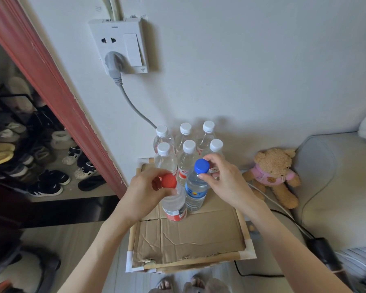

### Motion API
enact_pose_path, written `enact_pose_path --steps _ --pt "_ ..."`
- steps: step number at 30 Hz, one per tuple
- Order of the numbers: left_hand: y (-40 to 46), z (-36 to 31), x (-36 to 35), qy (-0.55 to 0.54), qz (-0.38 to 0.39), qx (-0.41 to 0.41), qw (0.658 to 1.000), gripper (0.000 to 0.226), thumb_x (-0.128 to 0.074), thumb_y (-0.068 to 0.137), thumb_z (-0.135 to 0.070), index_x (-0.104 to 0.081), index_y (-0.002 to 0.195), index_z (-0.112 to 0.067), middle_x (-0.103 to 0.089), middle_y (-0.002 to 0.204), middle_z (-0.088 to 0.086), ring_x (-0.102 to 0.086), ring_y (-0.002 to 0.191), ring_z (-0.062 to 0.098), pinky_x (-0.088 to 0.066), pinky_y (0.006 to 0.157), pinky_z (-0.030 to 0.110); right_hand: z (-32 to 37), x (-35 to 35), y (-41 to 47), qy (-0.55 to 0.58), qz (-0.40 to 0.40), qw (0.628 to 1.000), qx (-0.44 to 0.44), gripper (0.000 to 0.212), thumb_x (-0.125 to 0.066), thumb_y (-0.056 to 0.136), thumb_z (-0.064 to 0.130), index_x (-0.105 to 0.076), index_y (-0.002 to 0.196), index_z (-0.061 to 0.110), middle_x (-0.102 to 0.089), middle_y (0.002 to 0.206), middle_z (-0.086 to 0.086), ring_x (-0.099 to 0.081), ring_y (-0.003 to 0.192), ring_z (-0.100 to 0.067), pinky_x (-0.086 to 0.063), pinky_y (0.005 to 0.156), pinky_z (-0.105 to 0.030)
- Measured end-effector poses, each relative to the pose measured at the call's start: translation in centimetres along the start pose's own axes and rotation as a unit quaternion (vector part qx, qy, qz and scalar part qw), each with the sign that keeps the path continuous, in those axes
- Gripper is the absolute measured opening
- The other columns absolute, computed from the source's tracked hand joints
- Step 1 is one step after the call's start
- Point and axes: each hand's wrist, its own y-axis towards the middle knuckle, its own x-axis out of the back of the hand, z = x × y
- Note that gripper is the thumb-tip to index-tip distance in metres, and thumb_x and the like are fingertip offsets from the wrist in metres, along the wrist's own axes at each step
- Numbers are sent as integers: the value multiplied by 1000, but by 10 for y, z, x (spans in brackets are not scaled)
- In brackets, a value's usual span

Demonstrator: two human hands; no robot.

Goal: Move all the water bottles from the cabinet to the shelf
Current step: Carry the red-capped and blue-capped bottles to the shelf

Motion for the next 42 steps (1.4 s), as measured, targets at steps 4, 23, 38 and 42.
enact_pose_path --steps 4,23,38,42 --pt "3 -1 -7 1 -99 43 994 30 -80 64 -28 -52 75 -34 -60 79 -6 -54 72 10 -42 63 12 -1 4 1 35 20 999 -7 30 -64 81 14 -51 107 23 -58 100 10 -56 98 -10 -50 89 -36" --pt "17 9 -1 15 -27 -35 999 40 -74 71 -9 -59 108 -17 -55 95 -2 -53 81 8 -37 71 4 -11 -10 -8 158 -22 986 -37 33 -62 83 14 -55 114 22 -62 112 4 -56 103 -1 -45 97 -22" --pt "-30 86 -72 -158 -61 194 966 53 -73 73 -22 -48 120 -22 -57 103 -9 -59 84 2 -45 64 12 -61 -85 -41 255 -9 947 -193 62 -72 75 20 -39 128 24 -53 127 7 -49 119 -8 -43 101 -40" --pt "-25 90 -76 -155 -79 199 964 46 -68 78 -19 -50 120 -21 -56 99 -12 -61 91 13 -43 65 11 -67 -88 -37 237 -16 952 -193 57 -70 78 19 -40 125 30 -55 125 9 -52 116 -9 -43 100 -41"
